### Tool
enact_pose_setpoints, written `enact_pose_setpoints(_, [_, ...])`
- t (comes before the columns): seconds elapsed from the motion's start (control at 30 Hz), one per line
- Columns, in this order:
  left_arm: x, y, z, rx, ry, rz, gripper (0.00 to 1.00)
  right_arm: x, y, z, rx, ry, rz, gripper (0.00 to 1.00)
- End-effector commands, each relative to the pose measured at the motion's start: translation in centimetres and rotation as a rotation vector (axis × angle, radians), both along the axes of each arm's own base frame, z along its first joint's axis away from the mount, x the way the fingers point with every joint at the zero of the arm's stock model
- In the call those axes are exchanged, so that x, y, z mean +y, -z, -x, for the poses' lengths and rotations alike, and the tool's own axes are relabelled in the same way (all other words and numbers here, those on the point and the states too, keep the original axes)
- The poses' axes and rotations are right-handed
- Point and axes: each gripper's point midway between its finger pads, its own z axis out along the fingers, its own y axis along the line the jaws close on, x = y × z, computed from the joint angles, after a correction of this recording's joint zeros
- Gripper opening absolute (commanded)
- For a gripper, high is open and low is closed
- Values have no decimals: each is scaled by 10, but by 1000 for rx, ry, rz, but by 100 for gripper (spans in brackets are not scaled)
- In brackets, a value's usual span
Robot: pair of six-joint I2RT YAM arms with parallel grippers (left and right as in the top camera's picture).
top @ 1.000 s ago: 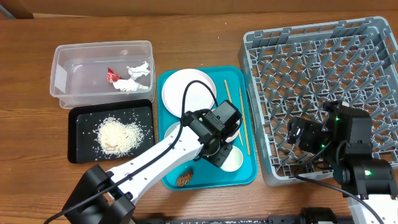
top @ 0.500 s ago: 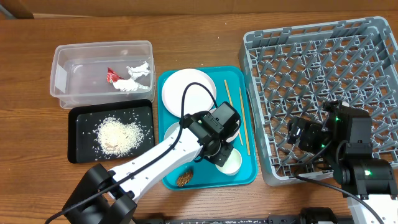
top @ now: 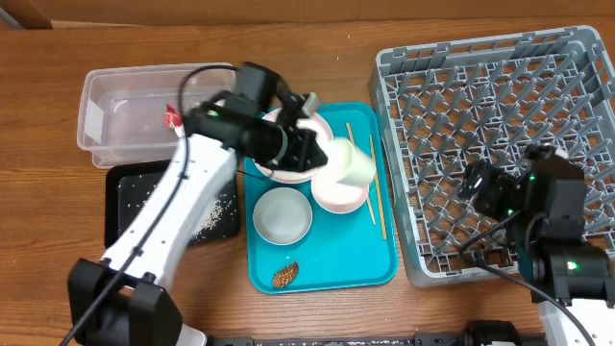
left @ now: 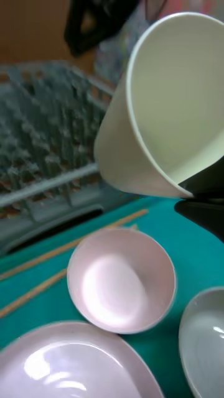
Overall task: Sort waste into correct bins and load items into the dishwasher
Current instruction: 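Lift the white cup toward the dish rack and right gripper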
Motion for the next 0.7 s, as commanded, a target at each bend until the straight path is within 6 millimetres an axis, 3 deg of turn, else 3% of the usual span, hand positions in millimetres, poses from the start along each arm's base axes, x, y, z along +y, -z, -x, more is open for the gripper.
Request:
enact_pose_setpoints(0.0, [1,-61,-1,-1,83,354,4,42,-24,-19,-104,-281,-146,99])
enact_pose_setpoints(0.1, [11,-68,-14,4,52,413,4,103,-54,-11,-259,-730,-312,100])
enact_pose_setpoints(0.2, [3,-80,-12,-15,98,478,4,130,-77,5,-370,-967,-413,100])
enact_pose_setpoints(0.47, [-30,-105,-7,-37,180,557,4,150,-120,35,-576,-1277,-521,100])
enact_pose_setpoints(0.67, [-55,-113,6,-51,244,574,4,150,-122,35,-592,-1292,-514,100])
